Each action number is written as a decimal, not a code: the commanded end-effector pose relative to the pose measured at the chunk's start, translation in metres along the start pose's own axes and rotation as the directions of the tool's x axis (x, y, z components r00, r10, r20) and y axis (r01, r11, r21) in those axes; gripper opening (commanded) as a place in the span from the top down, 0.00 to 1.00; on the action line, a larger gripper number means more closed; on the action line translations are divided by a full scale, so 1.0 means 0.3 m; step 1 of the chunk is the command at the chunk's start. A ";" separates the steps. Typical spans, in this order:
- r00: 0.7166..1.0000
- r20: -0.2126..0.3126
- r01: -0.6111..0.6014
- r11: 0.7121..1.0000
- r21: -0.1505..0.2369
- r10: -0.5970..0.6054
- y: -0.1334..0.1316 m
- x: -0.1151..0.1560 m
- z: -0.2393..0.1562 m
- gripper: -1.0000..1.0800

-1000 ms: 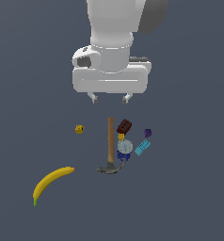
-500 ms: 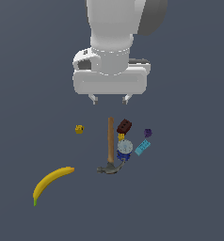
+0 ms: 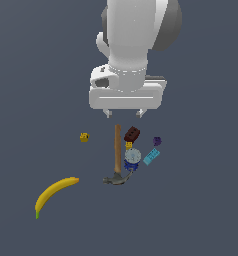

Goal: Pick up a designated object from a clutter of objects.

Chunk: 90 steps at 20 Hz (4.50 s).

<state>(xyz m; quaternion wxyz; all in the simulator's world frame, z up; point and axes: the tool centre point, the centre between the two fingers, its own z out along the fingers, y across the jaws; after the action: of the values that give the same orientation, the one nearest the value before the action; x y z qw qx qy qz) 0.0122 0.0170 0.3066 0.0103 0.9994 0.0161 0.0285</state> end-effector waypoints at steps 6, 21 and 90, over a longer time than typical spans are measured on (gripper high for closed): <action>1.000 0.013 0.020 1.000 -0.005 -0.020 -0.166 -0.016 0.202 0.04; 0.996 0.046 0.078 0.997 0.016 -0.078 -0.573 -0.233 0.667 0.04; 0.994 0.055 0.092 0.995 0.029 -0.093 -0.390 -0.273 0.358 1.00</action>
<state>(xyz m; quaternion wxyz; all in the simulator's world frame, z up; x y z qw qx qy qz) -0.0672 0.1357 0.1766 -0.0007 0.9981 0.0621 -0.0002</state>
